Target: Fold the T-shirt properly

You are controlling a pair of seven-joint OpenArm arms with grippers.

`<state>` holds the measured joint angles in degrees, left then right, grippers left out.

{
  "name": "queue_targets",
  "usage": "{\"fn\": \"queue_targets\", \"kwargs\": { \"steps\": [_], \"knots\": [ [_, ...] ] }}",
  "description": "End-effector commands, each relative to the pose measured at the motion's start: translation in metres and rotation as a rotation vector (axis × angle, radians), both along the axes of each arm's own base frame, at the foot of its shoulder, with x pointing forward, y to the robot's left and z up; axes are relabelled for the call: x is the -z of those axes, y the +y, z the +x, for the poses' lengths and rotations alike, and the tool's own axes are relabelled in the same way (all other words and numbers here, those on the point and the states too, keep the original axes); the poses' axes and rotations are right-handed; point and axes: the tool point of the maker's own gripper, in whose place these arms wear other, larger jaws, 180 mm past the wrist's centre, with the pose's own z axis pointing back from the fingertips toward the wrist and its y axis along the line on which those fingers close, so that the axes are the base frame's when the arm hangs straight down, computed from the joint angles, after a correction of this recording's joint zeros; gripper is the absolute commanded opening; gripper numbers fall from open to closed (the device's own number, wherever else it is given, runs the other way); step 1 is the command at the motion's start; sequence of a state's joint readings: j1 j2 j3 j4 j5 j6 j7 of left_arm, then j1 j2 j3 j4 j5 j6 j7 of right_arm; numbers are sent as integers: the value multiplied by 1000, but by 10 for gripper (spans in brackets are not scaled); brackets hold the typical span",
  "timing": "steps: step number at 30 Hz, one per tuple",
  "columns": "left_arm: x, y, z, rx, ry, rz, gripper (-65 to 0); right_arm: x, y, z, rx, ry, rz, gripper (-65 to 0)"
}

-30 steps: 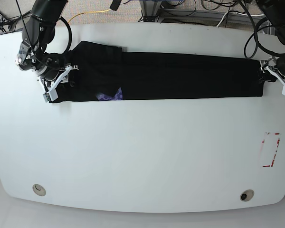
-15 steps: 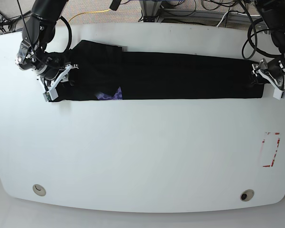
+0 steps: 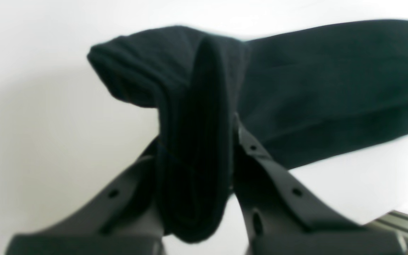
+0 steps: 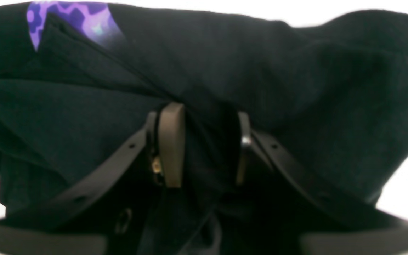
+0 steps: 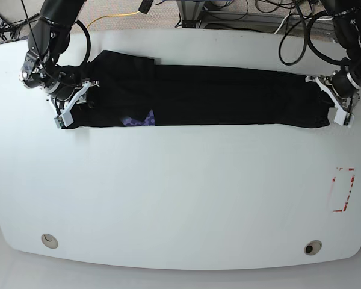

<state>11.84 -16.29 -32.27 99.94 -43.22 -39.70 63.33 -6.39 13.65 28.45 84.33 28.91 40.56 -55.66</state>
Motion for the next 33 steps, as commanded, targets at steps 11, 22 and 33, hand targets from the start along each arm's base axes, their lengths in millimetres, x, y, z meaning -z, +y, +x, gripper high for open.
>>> {"fn": "queue_targets", "kwargs": {
  "steps": [11, 22, 33],
  "knots": [
    [-22, -161, 7, 398, -76, -84, -608, 9, -3, -9, -8, 63, -44, -455],
    [-12, -215, 17, 484, -73, 15, -607, 4, 1, -6, -17, 44, -46, -455],
    [-16, -228, 30, 486, -82, -18, -365, 3, -1, -6, -17, 43, -51, -455]
  ]
}}
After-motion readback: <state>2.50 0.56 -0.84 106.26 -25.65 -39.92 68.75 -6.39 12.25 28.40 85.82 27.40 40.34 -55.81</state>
